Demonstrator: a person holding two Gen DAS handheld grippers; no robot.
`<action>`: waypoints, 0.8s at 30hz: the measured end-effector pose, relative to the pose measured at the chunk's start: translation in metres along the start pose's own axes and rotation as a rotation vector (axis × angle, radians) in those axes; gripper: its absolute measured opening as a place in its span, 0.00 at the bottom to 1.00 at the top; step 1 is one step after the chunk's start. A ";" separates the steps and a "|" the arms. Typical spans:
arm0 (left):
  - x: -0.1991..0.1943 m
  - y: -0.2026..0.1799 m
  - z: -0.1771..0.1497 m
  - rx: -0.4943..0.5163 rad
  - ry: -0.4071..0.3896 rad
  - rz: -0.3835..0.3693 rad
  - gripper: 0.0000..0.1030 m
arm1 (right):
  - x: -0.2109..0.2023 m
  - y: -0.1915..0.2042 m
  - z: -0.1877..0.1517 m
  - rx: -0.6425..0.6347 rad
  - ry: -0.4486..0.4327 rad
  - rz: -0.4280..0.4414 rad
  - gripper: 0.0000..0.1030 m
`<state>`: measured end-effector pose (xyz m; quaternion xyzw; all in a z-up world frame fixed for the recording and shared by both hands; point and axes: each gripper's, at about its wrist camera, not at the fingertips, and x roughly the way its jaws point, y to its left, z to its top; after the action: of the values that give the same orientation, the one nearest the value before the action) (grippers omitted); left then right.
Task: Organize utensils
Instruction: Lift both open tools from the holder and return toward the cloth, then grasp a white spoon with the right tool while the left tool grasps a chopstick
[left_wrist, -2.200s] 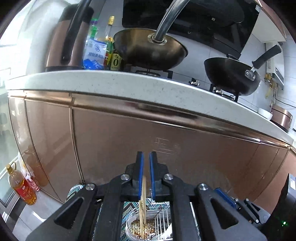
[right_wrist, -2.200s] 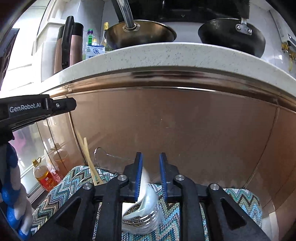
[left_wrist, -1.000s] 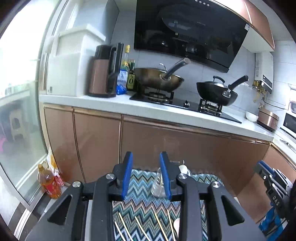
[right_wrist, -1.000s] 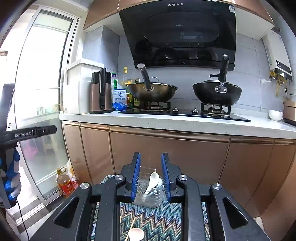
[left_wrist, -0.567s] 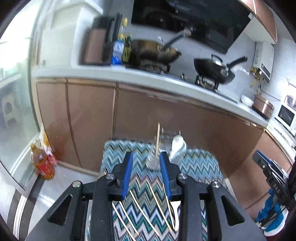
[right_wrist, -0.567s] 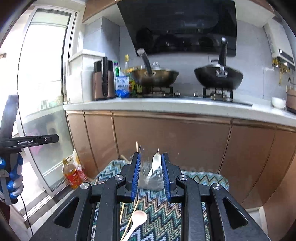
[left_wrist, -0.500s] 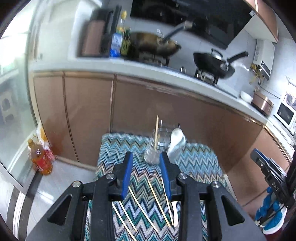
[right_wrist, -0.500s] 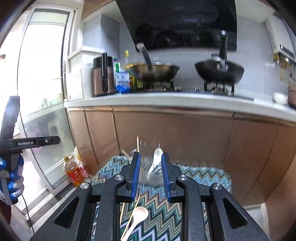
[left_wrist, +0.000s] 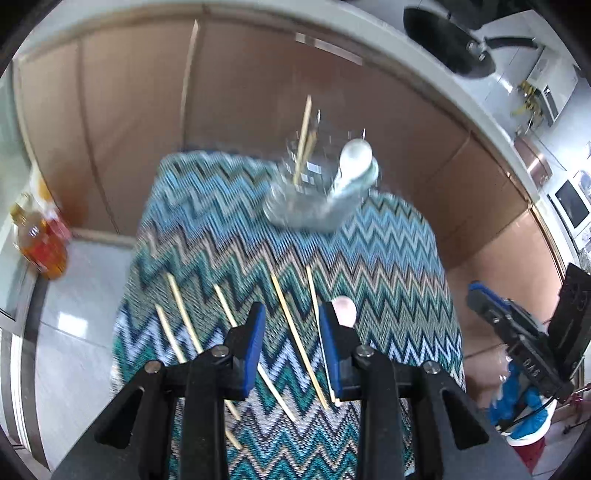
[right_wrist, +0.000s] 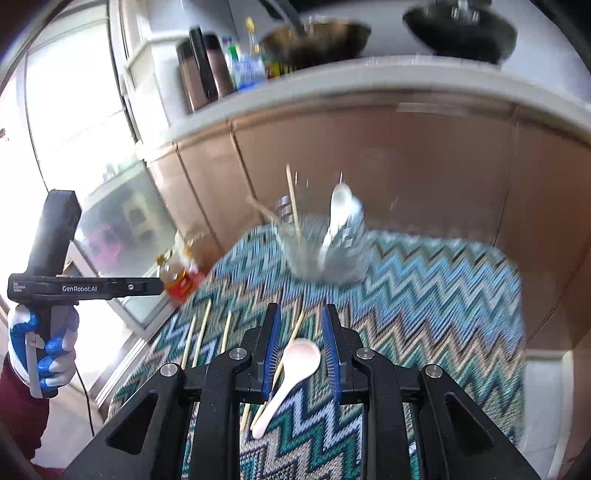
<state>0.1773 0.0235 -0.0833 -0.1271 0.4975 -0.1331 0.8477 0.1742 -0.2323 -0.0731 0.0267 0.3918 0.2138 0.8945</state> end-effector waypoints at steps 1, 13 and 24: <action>0.009 0.000 0.000 -0.003 0.023 0.000 0.28 | 0.009 -0.001 -0.002 0.003 0.028 0.016 0.22; 0.104 0.005 0.009 -0.073 0.248 0.004 0.28 | 0.090 -0.009 -0.023 0.002 0.261 0.090 0.22; 0.154 0.010 0.026 -0.102 0.342 0.044 0.28 | 0.130 -0.022 -0.025 -0.012 0.348 0.086 0.22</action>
<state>0.2732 -0.0196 -0.1995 -0.1344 0.6431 -0.1088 0.7460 0.2426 -0.2030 -0.1844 0.0006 0.5381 0.2556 0.8032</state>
